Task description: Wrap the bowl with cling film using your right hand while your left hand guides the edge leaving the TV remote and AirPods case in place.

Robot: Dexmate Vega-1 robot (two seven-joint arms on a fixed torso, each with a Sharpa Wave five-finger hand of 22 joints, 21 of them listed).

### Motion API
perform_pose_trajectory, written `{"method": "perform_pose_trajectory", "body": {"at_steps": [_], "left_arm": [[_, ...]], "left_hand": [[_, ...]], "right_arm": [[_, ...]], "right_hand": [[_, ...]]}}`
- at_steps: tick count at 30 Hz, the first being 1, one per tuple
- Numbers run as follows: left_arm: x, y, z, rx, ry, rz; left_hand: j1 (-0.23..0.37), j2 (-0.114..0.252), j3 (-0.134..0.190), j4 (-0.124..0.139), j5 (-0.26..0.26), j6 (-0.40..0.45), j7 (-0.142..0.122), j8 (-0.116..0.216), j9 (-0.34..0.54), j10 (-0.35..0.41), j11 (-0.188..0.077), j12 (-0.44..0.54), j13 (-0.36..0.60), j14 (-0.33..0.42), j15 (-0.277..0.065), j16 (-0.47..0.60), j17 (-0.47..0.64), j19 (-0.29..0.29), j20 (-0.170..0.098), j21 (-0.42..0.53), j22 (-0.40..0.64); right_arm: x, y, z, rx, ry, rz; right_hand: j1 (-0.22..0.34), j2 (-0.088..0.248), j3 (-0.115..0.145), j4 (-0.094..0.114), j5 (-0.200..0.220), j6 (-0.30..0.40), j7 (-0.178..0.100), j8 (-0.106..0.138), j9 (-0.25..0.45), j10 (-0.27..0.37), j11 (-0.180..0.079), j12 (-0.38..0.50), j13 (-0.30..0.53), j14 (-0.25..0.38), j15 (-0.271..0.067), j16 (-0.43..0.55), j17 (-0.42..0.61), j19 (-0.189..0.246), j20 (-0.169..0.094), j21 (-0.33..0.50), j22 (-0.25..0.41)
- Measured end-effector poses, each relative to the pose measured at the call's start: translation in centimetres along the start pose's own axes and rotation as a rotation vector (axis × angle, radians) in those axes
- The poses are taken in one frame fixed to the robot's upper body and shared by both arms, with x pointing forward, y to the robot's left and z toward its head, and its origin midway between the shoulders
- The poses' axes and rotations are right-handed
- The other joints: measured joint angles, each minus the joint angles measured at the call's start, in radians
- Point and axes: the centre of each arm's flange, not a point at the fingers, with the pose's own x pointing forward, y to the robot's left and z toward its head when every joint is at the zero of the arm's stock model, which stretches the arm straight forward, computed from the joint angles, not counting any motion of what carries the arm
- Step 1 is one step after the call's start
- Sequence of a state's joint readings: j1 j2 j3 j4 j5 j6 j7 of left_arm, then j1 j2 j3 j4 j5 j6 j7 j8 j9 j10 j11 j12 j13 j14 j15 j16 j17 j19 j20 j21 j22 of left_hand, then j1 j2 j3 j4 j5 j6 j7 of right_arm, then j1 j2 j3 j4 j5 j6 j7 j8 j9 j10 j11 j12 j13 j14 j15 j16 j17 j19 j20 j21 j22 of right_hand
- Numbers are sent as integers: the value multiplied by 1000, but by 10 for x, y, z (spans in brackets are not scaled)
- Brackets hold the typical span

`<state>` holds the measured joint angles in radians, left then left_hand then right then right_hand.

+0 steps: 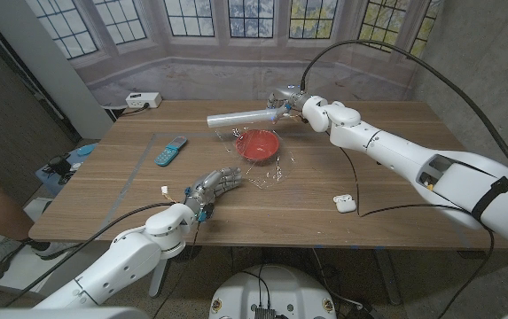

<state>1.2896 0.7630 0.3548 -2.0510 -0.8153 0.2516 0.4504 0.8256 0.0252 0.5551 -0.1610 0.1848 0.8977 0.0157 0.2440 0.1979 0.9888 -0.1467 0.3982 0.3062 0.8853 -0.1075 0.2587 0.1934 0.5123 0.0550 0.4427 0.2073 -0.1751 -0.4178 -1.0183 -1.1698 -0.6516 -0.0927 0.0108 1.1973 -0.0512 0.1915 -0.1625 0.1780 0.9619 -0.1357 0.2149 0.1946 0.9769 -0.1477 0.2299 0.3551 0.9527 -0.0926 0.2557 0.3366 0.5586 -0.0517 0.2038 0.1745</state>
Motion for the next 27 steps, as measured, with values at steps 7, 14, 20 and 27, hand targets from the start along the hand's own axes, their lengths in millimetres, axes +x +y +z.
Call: {"method": "perform_pose_trajectory", "body": {"at_steps": [7, 14, 20, 27], "left_arm": [[-14, 4, 7, 64, 3, -2], [-27, 5, 20, 175, -18, 6], [-35, 4, 31, 279, -70, 27], [-42, -2, 41, 362, -160, 52]], "left_hand": [[0, 0, -8, 8, 0, -25, 0, -12, 5, -36, 4, -12, 8, -30, 9, -11, 5, 0, 0, -5, 0], [0, 0, -31, 12, 0, -77, -12, -33, 5, -125, 25, -52, 20, -84, 38, -19, 14, -22, 12, -5, 3], [-11, 11, -52, 25, 0, -119, -23, -45, 5, -250, 62, -107, 31, -140, 58, -30, 23, -89, 68, -10, -2], [-35, 35, -63, 44, 4, -151, -26, -52, 5, -328, 85, -148, 34, -220, 85, -58, 16, -108, 69, -10, -3]], "right_arm": [[2, 1, 0, 5, -5, -1], [3, 2, 0, 9, -8, -2], [2, 1, 0, 12, -9, -4], [1, 1, -1, 16, -6, -5]], "right_hand": [[0, 0, 0, 0, 0, 0, 0, 0, 0, 0, 0, 4, 0, 0, 0, 0, 0, 0, 0, 0, 0], [0, 0, 0, 0, 0, 0, 0, 0, 0, 0, 0, 4, 0, 0, 0, -1, 2, 0, 0, 0, 0], [0, 0, 0, 0, -1, 0, 0, -1, 0, 0, 0, 4, 0, 0, 0, -1, 5, 0, 0, 0, 0], [0, 0, 0, 0, -1, 0, 0, -3, 0, -2, -2, 4, 0, 0, 0, -4, 5, 6, -5, 0, 0]]}}
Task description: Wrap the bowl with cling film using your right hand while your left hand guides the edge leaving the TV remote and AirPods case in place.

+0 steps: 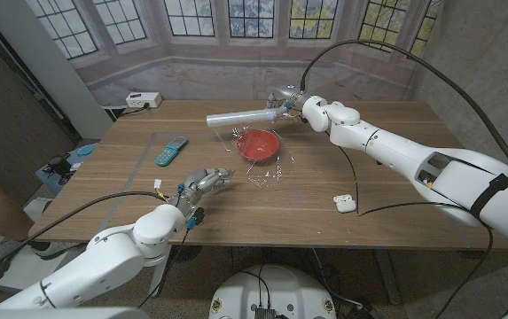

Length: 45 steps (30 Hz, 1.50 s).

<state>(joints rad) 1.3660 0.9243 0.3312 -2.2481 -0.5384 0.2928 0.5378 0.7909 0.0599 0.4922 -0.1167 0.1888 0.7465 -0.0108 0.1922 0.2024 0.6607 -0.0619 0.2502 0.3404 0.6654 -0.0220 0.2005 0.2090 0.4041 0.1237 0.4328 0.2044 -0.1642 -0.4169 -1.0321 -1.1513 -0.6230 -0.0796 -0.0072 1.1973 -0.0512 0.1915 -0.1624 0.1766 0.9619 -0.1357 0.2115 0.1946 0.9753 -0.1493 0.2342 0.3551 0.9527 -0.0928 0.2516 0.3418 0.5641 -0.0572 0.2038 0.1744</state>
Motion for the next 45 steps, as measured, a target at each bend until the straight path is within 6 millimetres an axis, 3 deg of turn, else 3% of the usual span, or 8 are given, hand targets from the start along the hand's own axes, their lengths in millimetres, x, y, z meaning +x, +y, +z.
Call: {"method": "perform_pose_trajectory", "body": {"at_steps": [12, 23, 31, 36, 40, 45], "left_arm": [[-7, -2, 21, 136, -135, 45], [-7, -6, 32, 232, -217, 46], [2, -12, 36, 310, -262, -7], [12, -17, 37, 380, -284, -61], [19, -22, 38, 436, -298, -102], [28, -29, 40, 518, -312, -160]], "left_hand": [[0, 0, 0, 0, 0, -5, -5, 0, -3, -40, -2, -24, -8, -54, -1, -14, -9, -19, 1, -4, 0], [5, -5, 3, -20, 4, -50, 17, -5, -3, -100, 34, -51, -40, -174, -18, -34, -36, -58, -21, -24, -9], [-77, 77, -14, 53, 4, -159, 50, -16, -7, -198, 69, -66, -88, -288, 18, -34, -37, -116, -31, -63, -21], [-115, 115, -21, 95, 4, -224, 55, -20, -7, -254, 82, -66, -111, -344, 33, -34, -37, -153, -40, -89, -23], [-135, 134, -28, 119, -1, -257, 56, -20, -12, -279, 82, -66, -121, -374, 33, -34, -37, -170, -46, -103, -23], [-206, 123, -38, 156, -12, -313, 51, -20, -13, -329, 76, -67, -136, -428, 35, -34, -37, -208, -56, -131, -28]], "right_arm": [[0, 4, -6, 12, 17, 3], [3, 4, -9, 19, 27, 1], [3, 4, -10, 22, 29, -2], [3, 4, -11, 27, 30, -3], [3, 4, -11, 32, 32, -3], [4, 6, -12, 40, 33, -5]], "right_hand": [[0, 0, 0, 0, -1, 0, 0, 0, 0, 0, 0, -3, 0, 0, 0, -2, 0, 0, 0, 0, 0], [0, 0, 0, 0, 1, 0, 0, -1, 0, 0, 0, -4, 0, 0, 0, -5, -1, 0, 0, 0, 0], [0, 0, 0, 0, 1, 3, 3, -2, 0, 0, 0, -7, 0, 3, -3, -7, 3, 0, 0, 0, 0], [0, 0, 0, 0, 1, 3, 3, 0, 0, 0, 0, -8, 0, 3, -3, -4, 4, 0, 0, 0, 0], [0, 0, 0, 0, 1, 3, 3, 0, 0, 0, 0, -8, 0, 3, -3, -4, 4, 0, 0, 0, 0], [0, 0, 0, 0, 0, 3, 3, 0, 0, 0, 0, -8, 3, 3, -3, -4, 4, 0, 0, 0, 0]]}}
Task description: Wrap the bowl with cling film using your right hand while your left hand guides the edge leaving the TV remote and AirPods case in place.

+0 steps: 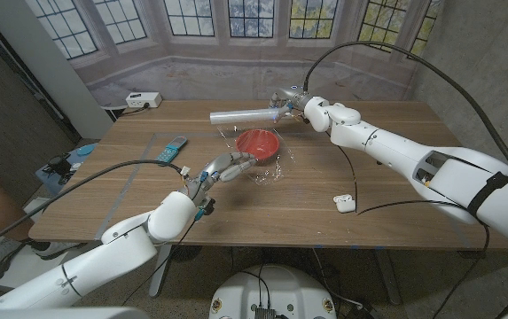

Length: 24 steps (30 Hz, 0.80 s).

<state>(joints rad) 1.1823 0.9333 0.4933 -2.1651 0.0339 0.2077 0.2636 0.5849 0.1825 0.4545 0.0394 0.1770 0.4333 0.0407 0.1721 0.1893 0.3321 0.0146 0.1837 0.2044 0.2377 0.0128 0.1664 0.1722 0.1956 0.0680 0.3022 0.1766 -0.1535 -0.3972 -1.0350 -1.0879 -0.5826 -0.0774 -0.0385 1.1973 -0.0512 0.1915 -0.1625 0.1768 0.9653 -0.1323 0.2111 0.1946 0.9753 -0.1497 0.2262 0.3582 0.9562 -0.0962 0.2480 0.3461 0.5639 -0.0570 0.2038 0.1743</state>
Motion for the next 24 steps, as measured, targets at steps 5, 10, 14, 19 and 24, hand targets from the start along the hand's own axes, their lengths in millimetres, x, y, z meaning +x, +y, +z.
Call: {"method": "perform_pose_trajectory", "body": {"at_steps": [5, 10, 14, 19, 24], "left_arm": [[7, -4, 0, 59, -8, -53], [11, -6, -2, 111, -4, -95], [13, -8, -3, 151, 2, -124], [14, -11, -4, 192, 13, -153], [15, -13, -6, 214, 19, -169]], "left_hand": [[-39, -8, -3, 20, 0, -32, -10, 0, -4, -19, 0, 0, -5, -19, 0, 0, 0, -19, -13, -20, 0], [-62, -9, -4, 31, 0, -48, -12, 0, -4, -34, -2, 0, -10, -27, -6, 0, 0, -28, -22, -29, -5], [-66, -7, -5, 33, 0, -57, -13, 0, -4, -34, -2, 0, -10, -27, -6, 0, 0, -34, -16, -29, -5], [-76, -8, -4, 40, 0, -58, -12, 0, -4, -34, -2, 0, -10, -27, -6, 2, 0, -33, -16, -36, -5], [-81, -13, -4, 40, 0, -58, -12, 0, -4, -34, -2, 0, -14, -27, -6, 4, 0, -33, -16, -37, -5]], "right_arm": [[0, 1, 0, 8, -2, -3], [0, 2, -1, 13, -1, -6], [0, 3, -1, 18, 0, -9], [0, 4, -2, 24, 2, -10], [1, 5, -3, 30, 2, -11]], "right_hand": [[0, 0, 0, 0, 0, 0, 0, 0, 0, 0, 0, 0, 0, 0, 0, 0, 0, 0, 0, 0, 0], [0, 0, 0, 0, 0, 0, 0, 0, 0, 0, 0, 4, 0, 0, 0, 0, 0, 0, 0, 0, 0], [0, 0, 0, 0, 0, 0, 0, -1, 0, 0, 0, 4, 0, 0, 0, 0, 4, 0, 0, 0, 0], [0, 0, 0, 0, -1, 2, 2, -3, 0, 0, 0, 5, -2, 0, 0, -1, 5, 0, 0, 0, 0], [0, 0, 0, 0, 0, 2, 2, -2, 0, 0, 0, 4, -3, 4, 3, -1, 5, 0, 0, 0, 0]]}}
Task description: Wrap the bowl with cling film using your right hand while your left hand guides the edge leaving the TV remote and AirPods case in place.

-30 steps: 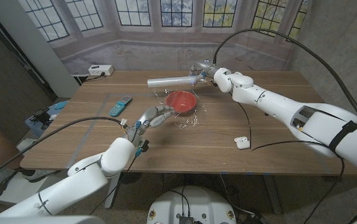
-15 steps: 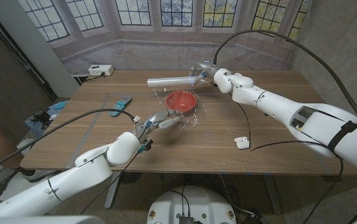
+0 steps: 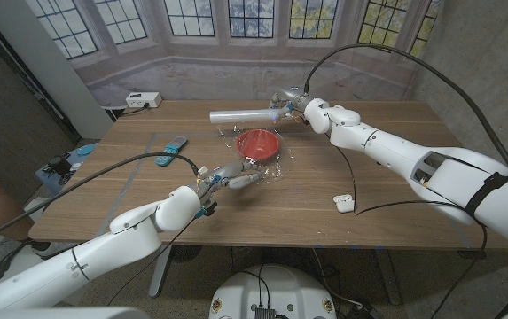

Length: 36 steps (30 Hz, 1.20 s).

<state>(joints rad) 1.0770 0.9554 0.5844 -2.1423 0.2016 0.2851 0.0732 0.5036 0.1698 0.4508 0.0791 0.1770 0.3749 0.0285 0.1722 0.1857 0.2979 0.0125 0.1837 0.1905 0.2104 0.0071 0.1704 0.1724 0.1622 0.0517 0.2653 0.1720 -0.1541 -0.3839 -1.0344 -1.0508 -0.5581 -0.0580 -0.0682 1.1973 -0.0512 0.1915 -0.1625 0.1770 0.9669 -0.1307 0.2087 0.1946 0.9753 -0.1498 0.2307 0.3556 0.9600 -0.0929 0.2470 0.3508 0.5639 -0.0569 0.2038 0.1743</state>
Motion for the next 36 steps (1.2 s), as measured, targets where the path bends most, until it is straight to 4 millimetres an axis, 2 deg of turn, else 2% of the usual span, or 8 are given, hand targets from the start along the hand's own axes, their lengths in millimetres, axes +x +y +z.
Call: {"method": "perform_pose_trajectory", "body": {"at_steps": [2, 16, 28, 36], "left_arm": [[0, 0, -1, 4, 2, -2], [5, -4, -4, 37, 16, -29], [9, -6, -10, 34, 32, -48], [11, -6, -13, 24, 42, -59]], "left_hand": [[0, 0, 0, 8, 0, 0, 0, 0, 0, 0, 0, 0, 0, 0, 0, 4, 0, 0, 0, 0, 0], [-12, 6, 4, 12, 0, 4, 4, 6, -4, 8, 0, 9, 0, 4, 4, 4, -5, 4, -4, -4, 0], [-21, 5, 4, 12, 0, 13, 5, 6, -4, 24, 5, 13, 0, 19, 0, 8, -5, 15, -14, -7, 0], [-25, 1, 8, 16, 0, 13, 5, 6, -4, 24, 5, 13, -5, 24, 5, 8, -5, 18, -11, -11, 0]], "right_arm": [[0, 0, 0, 1, 0, -1], [6, -3, -1, 12, -1, -8], [12, 3, -2, 20, -5, 9], [16, 8, -4, 26, -1, 24]], "right_hand": [[0, 0, 0, 0, 1, 0, 0, 1, 0, 0, 0, 0, 0, 0, 0, 0, 0, 0, 0, 0, 0], [0, 0, 0, 0, 1, 0, 0, 2, 0, 0, 0, 0, 4, 3, -3, -3, 5, 0, 0, 0, 0], [0, 0, 0, 0, 0, 0, 0, 2, 0, 1, -1, -4, 3, 4, -4, 1, 5, 0, 0, 0, 0], [0, 0, 0, 0, 0, -1, -1, -1, 0, 2, -2, -4, 4, 4, -4, 1, 4, 0, 0, 0, 0]]}}
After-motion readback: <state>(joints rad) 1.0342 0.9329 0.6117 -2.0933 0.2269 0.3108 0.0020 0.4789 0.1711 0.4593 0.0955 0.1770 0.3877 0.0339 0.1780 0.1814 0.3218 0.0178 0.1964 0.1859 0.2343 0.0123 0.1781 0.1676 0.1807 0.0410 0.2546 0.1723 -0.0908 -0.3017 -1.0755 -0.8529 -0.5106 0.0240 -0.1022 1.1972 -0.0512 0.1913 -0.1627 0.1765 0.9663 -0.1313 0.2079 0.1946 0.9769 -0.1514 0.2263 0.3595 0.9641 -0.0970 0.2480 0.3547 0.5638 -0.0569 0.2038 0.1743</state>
